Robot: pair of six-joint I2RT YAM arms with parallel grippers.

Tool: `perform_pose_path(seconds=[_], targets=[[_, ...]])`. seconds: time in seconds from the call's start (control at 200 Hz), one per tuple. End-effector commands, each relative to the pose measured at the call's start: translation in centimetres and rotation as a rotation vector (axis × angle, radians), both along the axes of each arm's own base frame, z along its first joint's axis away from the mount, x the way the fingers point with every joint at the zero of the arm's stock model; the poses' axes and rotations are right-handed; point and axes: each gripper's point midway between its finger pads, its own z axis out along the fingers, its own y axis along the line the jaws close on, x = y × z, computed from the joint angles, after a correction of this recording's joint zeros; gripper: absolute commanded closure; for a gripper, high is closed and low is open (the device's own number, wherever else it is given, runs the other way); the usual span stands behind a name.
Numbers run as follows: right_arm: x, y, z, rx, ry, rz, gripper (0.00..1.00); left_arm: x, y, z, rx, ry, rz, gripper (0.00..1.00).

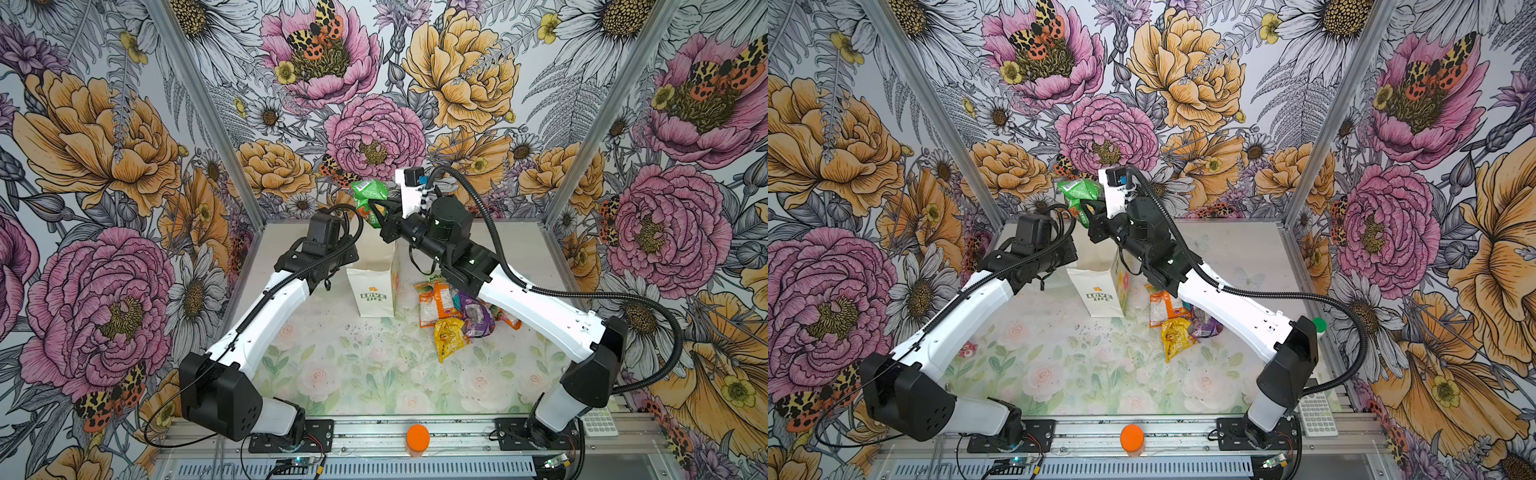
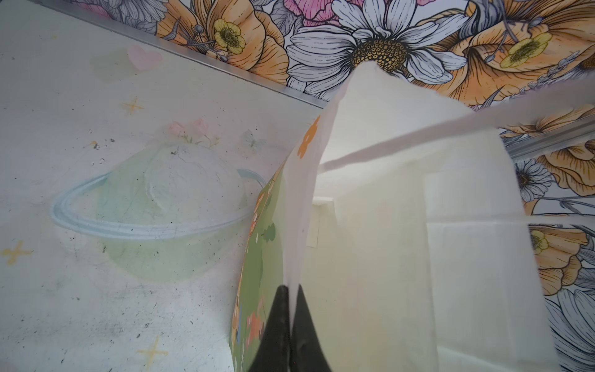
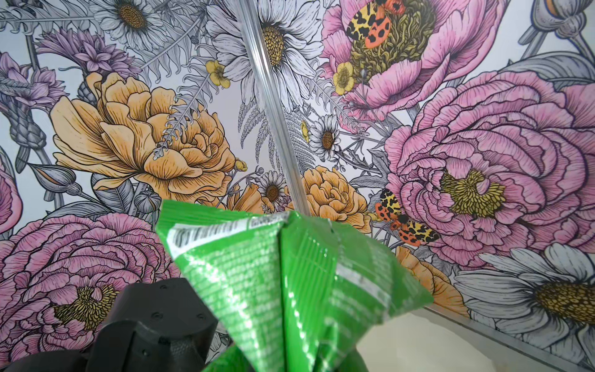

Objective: Place the snacks into the paper bag
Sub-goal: 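Lift the green chip packet with the right gripper up over the bag, then lower the green packet into the bag mouth and open the right gripper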

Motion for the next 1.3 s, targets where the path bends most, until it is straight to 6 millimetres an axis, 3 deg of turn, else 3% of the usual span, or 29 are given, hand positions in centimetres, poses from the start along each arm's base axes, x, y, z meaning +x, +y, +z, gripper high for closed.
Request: perform_pose_path(seconds=[0.0, 0.555, 1.011, 1.296], targets=[[0.8, -0.2, -0.2, 0.038, 0.009, -0.04, 1.0, -0.1, -0.4, 1.1, -0.037, -0.036, -0.006, 1.0], [4.0, 1.2, -6.5, -0.013, 0.165, -0.084, 1.0, 0.1, -0.7, 0.6, -0.022, -0.028, -0.012, 1.0], [4.4, 1.1, -10.6, -0.108, 0.266, -0.1, 1.0, 0.1, -0.6, 0.8, -0.019, -0.034, -0.005, 1.0], [4.6, 0.6, -11.8, -0.141, 0.297, -0.125, 0.99, 0.1, -0.6, 0.9, -0.02, -0.036, -0.004, 1.0]])
